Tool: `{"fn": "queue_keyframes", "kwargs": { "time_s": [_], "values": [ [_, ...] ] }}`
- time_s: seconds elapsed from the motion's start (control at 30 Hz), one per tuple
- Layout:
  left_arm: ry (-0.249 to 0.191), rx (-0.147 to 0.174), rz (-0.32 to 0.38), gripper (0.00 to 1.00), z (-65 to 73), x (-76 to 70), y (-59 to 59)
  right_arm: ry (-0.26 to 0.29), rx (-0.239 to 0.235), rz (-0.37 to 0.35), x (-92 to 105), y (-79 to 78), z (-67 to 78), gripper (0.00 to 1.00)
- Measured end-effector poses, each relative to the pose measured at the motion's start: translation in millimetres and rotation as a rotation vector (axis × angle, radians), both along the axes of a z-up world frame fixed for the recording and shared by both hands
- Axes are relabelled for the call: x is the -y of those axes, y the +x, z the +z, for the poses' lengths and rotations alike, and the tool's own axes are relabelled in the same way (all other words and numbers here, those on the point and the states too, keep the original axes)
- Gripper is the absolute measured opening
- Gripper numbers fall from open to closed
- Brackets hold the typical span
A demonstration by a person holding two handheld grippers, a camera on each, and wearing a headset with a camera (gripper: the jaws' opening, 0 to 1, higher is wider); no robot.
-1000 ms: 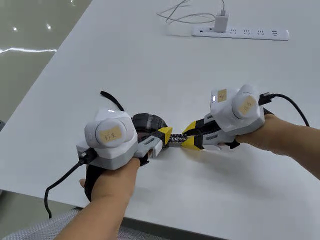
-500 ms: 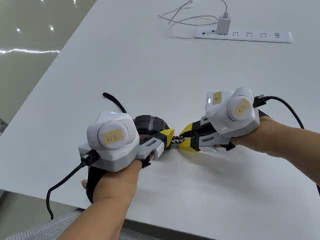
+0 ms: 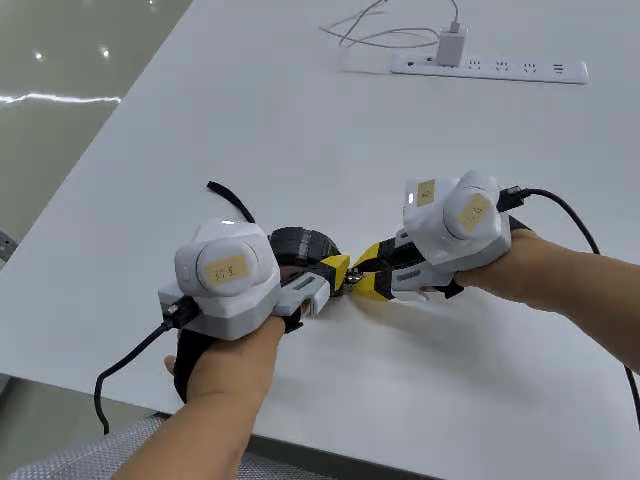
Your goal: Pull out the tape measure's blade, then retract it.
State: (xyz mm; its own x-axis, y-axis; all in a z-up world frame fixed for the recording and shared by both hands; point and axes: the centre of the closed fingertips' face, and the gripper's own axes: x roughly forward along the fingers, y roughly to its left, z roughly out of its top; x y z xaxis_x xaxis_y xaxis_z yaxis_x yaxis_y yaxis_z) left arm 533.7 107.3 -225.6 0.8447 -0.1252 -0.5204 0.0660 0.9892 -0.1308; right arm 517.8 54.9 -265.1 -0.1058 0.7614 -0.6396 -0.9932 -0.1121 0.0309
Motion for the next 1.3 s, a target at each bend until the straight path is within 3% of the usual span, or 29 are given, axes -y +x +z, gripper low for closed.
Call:
{"fn": "queue_keyframes", "kwargs": {
  "time_s": [1.3],
  "values": [
    [-0.011, -0.001, 0.016, 0.56, 0.6, -1.2, 0.0, 0.005, -0.009, -0.019, -3.6, -0.6, 0.4, 0.10]
  ]
}}
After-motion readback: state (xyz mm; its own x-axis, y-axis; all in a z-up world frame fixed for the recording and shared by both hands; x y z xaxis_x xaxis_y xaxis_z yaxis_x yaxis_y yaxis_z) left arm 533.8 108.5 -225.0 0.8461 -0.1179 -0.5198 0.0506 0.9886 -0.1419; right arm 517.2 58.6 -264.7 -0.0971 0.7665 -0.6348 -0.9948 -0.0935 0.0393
